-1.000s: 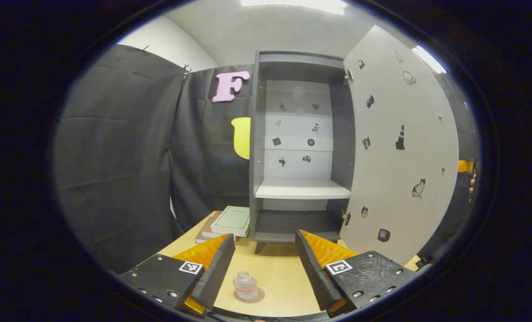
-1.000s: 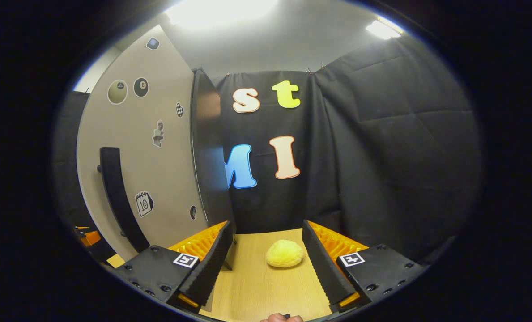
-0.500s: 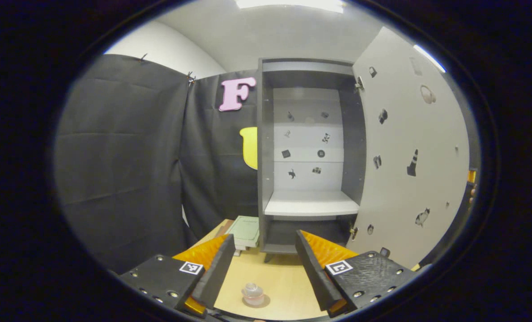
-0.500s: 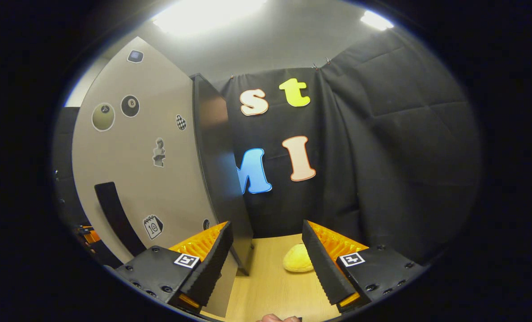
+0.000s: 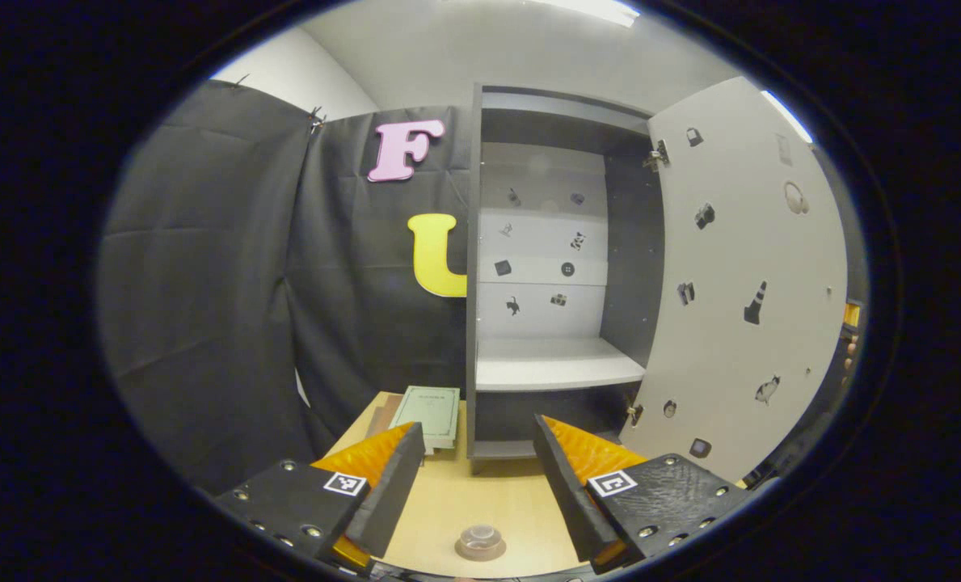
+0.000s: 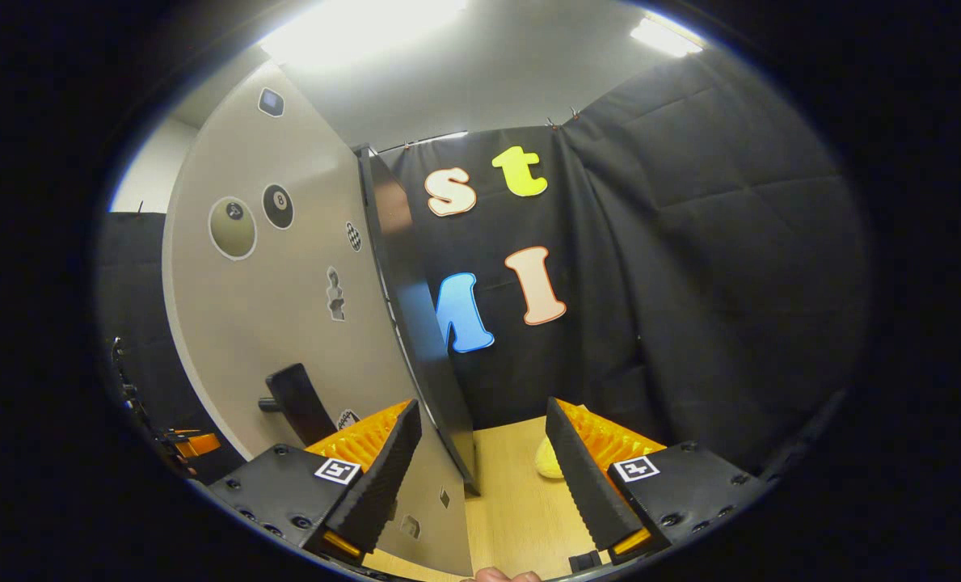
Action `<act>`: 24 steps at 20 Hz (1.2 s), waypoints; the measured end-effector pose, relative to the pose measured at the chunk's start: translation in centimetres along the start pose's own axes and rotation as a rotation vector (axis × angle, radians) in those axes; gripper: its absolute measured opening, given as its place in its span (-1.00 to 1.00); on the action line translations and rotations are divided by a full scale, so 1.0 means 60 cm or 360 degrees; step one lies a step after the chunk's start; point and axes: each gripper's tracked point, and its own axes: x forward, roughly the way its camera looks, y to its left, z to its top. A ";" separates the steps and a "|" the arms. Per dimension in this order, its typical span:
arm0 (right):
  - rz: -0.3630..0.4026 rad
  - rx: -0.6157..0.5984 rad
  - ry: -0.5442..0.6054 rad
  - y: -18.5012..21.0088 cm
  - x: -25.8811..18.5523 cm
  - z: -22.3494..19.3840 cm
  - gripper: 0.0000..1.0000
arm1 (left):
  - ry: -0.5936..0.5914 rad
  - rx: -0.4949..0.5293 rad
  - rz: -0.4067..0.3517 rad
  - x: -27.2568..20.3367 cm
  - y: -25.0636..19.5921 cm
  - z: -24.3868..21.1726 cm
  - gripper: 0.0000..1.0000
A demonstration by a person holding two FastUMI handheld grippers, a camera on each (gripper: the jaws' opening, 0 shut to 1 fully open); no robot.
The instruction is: Open the cabinet door with the right hand, grasp the bottle in the cabinet with the left hand and place it on the coaster, then close the cabinet door with the right hand.
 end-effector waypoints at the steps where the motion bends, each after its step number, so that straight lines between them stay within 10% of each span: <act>1: -0.0013 -0.0017 -0.0011 0.008 -0.007 0.001 0.95 | 0.0003 -0.0014 -0.0014 0.004 0.014 -0.005 0.65; 12: -0.0262 -0.0178 -0.0141 0.044 -0.044 0.010 0.94 | 0.0024 -0.0059 -0.0136 0.005 0.112 -0.053 0.65; 24: -0.0126 -0.0186 -0.0134 0.217 -0.051 -0.038 0.94 | 0.0014 -0.0054 -0.0247 -0.007 0.176 -0.068 0.63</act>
